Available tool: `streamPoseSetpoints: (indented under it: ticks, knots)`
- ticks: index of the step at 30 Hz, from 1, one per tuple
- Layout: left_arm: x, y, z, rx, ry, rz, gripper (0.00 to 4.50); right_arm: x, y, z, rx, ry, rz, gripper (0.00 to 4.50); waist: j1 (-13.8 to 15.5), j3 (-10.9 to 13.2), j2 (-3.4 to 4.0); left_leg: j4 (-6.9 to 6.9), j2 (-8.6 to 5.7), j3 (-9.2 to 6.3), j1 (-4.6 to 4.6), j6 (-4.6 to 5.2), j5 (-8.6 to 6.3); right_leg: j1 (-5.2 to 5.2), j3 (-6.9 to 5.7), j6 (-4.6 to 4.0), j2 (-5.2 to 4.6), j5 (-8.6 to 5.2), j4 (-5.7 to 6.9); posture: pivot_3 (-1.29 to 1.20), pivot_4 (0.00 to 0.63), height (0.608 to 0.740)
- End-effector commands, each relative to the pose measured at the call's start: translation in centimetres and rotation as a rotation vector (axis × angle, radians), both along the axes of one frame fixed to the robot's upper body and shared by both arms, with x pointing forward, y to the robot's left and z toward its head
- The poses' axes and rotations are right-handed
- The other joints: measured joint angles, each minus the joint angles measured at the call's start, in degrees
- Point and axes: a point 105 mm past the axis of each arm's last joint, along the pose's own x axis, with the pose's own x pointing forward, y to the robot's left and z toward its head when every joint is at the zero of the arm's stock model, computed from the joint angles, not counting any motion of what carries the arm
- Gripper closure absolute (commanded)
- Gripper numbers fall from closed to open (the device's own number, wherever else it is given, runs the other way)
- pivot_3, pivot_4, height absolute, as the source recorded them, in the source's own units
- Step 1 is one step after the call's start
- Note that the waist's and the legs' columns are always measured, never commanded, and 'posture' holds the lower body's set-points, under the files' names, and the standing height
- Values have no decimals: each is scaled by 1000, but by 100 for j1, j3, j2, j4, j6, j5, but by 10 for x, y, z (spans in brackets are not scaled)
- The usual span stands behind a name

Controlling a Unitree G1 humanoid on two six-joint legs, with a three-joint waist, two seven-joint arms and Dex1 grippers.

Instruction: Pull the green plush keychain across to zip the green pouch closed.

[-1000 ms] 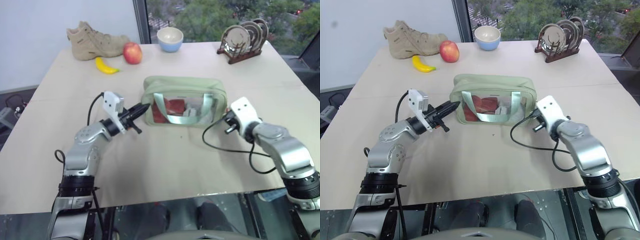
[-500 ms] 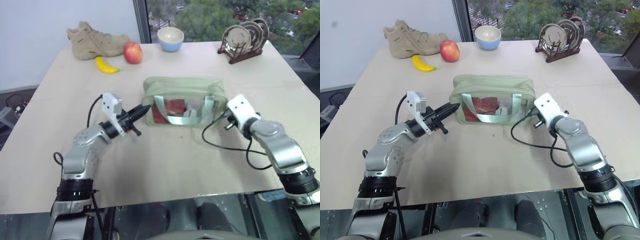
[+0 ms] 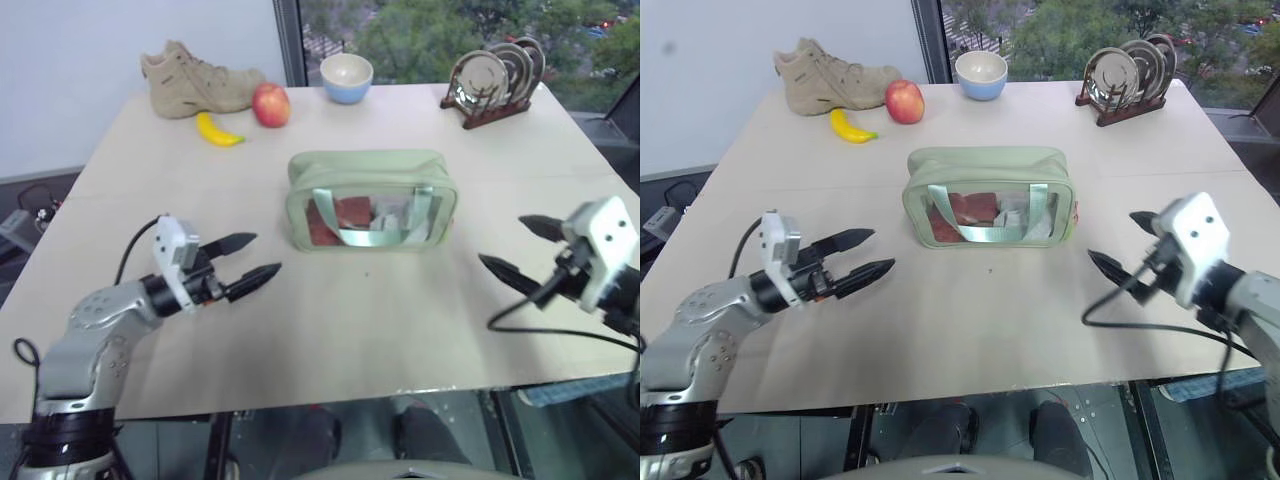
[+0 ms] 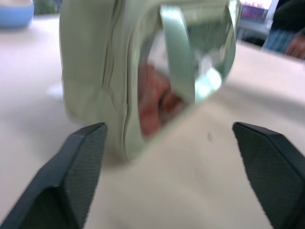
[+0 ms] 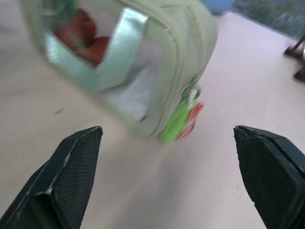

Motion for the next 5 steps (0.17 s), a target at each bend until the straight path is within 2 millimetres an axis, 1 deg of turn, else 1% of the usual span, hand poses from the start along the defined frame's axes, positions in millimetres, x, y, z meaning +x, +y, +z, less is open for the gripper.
streamPoseSetpoints:
  ticks: [1, 3, 5]
  knots:
    - [-1, 10, 11, 63, -57, 39, 102, -18, -8, 9, -39, -30, -10, 0, 29, 1, 2, 2, 0, 0, 4, 0, 0, 4, 0, 1, 1, 1, 0, 0, 150, 740]
    - [0, 10, 11, 52, -53, 41, 102, -23, -14, 7, -46, -26, -38, 0, 83, 1, 2, 2, 0, -3, 4, 0, 0, 7, -2, 4, 1, 2, -1, 0, 150, 740]
    - [-1, 6, 12, 22, -37, 19, 102, -23, -18, 5, -55, -29, -58, 0, 85, 1, 2, 2, 1, -3, 6, 0, 0, 11, -3, 4, 2, 2, -1, 0, 150, 740]
